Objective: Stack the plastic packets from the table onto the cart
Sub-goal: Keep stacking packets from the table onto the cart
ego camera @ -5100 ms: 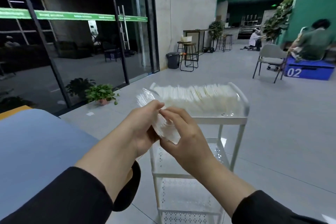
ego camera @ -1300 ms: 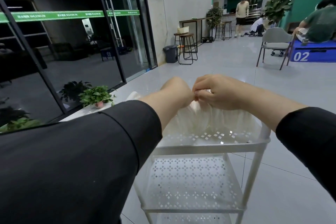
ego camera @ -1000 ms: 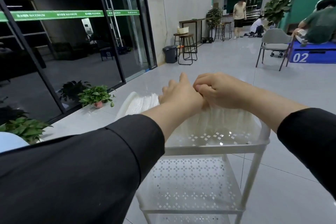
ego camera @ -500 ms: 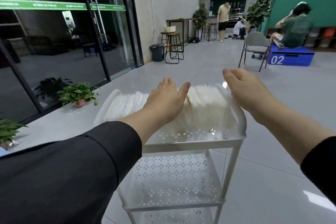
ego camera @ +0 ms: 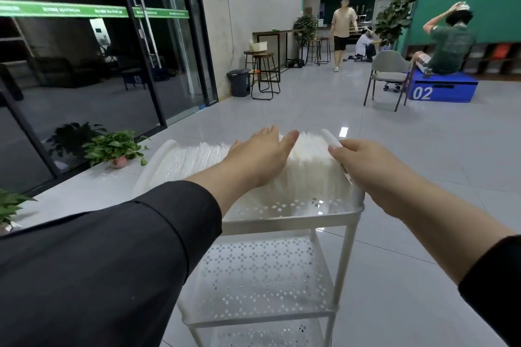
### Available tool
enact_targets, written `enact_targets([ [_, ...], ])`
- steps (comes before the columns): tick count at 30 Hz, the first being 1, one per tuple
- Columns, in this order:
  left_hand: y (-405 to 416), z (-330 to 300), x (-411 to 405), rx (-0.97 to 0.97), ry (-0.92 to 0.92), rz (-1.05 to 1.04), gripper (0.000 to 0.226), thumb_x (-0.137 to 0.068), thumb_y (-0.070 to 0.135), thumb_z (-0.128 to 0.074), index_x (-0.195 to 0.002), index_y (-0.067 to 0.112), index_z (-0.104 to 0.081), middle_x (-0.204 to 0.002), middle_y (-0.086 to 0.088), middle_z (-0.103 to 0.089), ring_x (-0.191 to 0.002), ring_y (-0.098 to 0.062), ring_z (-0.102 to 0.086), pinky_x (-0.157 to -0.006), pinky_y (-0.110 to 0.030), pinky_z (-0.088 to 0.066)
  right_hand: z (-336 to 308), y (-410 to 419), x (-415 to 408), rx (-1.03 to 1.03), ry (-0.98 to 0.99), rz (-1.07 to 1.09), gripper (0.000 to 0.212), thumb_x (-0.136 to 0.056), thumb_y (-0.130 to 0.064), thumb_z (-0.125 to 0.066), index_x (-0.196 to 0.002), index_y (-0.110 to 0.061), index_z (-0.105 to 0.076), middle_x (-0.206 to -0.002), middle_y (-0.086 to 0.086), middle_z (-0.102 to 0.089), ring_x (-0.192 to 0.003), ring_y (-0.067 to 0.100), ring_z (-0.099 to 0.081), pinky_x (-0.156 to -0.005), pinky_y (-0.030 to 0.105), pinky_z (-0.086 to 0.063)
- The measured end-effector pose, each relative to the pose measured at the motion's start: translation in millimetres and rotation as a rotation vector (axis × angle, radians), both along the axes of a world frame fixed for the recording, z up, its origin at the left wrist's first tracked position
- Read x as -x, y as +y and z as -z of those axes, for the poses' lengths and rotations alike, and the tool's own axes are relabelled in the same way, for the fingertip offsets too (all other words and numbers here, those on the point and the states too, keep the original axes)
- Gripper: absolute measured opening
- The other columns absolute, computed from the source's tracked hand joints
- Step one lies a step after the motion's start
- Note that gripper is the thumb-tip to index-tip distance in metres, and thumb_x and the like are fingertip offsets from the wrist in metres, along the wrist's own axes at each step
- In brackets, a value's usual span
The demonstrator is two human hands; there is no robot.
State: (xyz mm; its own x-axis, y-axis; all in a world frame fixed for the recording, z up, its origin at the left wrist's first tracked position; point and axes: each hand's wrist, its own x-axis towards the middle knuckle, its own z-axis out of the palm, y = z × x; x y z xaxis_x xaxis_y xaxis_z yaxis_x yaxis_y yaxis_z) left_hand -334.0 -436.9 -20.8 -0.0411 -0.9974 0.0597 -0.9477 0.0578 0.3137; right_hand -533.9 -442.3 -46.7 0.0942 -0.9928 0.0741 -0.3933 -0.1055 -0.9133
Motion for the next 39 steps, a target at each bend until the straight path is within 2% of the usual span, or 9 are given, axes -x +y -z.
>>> enact_targets([
  [6,-0.3,1.6,-1.1,0.036,0.004,-0.001,0.06,-0.109,0.048,-0.019,-0.161,0.018,-0.02,-0.17,-0.007,-0.006,-0.157,-0.021,-0.006,-0.125,-0.051,-0.011,2.0,-5.5,-0.2,-0.062,-0.022,-0.01,0.039,-0.103,-0.037,-0.047,-0.111,-0.003,-0.066,-0.092,0.004,-0.061,-0.083,0.02,-0.058,-0.076,0.035,-0.044],
  [11,3.1,-2.6,-7.9,0.07,0.004,0.018,0.062,-0.107,0.053,-0.016,-0.149,0.018,-0.045,-0.169,-0.007,-0.014,-0.157,-0.02,-0.009,-0.124,-0.051,-0.015,0.4,-2.4,-0.7,-0.052,0.009,-0.018,0.038,-0.102,-0.038,-0.047,-0.111,-0.006,-0.066,-0.093,0.003,-0.06,-0.083,0.02,-0.056,-0.075,0.035,-0.043],
  [17,42.8,-22.1,-54.1,0.277,0.037,-0.146,0.06,-0.104,0.059,-0.029,-0.154,0.026,-0.035,-0.151,-0.004,-0.051,-0.135,-0.031,-0.048,-0.109,-0.045,-0.041,-11.0,9.9,-1.4,-0.006,0.032,0.028,0.047,-0.101,-0.044,-0.053,-0.145,-0.028,-0.049,-0.123,-0.005,-0.058,-0.103,0.015,-0.057,-0.08,0.031,-0.042],
  [21,77.1,-25.6,-114.5,0.277,-0.077,-0.249,0.05,-0.104,0.055,-0.033,-0.142,0.026,-0.048,-0.136,-0.001,-0.063,-0.12,-0.03,-0.058,-0.098,-0.045,-0.047,-22.5,15.3,-4.8,0.206,0.386,0.069,0.068,-0.096,-0.059,-0.05,-0.155,-0.029,-0.033,-0.152,-0.002,-0.046,-0.132,0.02,-0.048,-0.104,0.04,-0.041],
  [25,105.8,-23.5,-142.5,0.104,-0.364,-0.215,0.053,-0.094,0.068,-0.013,-0.09,0.03,-0.051,-0.103,0.003,-0.063,-0.095,-0.024,-0.059,-0.089,-0.043,-0.046,-39.0,25.1,-27.3,0.4,0.729,-0.039,0.076,-0.095,-0.068,-0.035,-0.159,-0.028,-0.025,-0.163,-0.004,-0.031,-0.148,0.02,-0.03,-0.119,0.04,-0.024],
  [27,110.3,-15.1,-146.8,0.05,-0.469,-0.139,0.084,-0.085,0.074,0.002,-0.124,0.028,-0.055,-0.137,0.001,-0.054,-0.129,-0.023,-0.05,-0.112,-0.048,-0.035,-42.6,27.9,-42.5,0.388,0.859,-0.173,0.08,-0.092,-0.073,-0.025,-0.16,-0.031,-0.019,-0.165,-0.007,-0.027,-0.15,0.021,-0.027,-0.124,0.042,-0.014],
  [29,113.6,-9.4,-146.5,0.04,-0.468,-0.119,0.094,-0.087,0.076,0.002,-0.157,0.022,-0.029,-0.168,-0.001,-0.015,-0.155,-0.018,-0.013,-0.125,-0.053,-0.012,-40.9,27.2,-55.4,0.418,0.955,-0.289,0.082,-0.09,-0.077,-0.016,-0.16,-0.035,-0.012,-0.166,-0.009,-0.021,-0.151,0.016,-0.025,-0.127,0.044,-0.007],
  [31,113.9,-6.9,-145.6,0.046,-0.503,-0.092,0.093,-0.091,0.078,-0.006,-0.162,0.019,-0.012,-0.171,0.001,0.004,-0.157,-0.014,0.005,-0.126,-0.054,-0.001,-37.3,24.1,-64.1,0.439,1.028,-0.363,0.08,-0.089,-0.079,-0.01,-0.159,-0.04,-0.009,-0.168,-0.012,-0.013,-0.152,0.014,-0.021,-0.127,0.044,-0.005],
  [39,99.7,-13.8,-142.7,-0.036,-0.708,0.03,0.099,-0.093,0.066,-0.053,-0.162,0.015,-0.003,-0.17,-0.001,-0.006,-0.157,-0.021,0.003,-0.124,-0.059,-0.004,-36.6,20.5,-62.2,0.424,1.185,-0.386,0.088,-0.084,-0.078,-0.004,-0.157,-0.033,-0.025,-0.168,-0.011,-0.01,-0.153,0.01,-0.017,-0.126,0.042,-0.007],
])
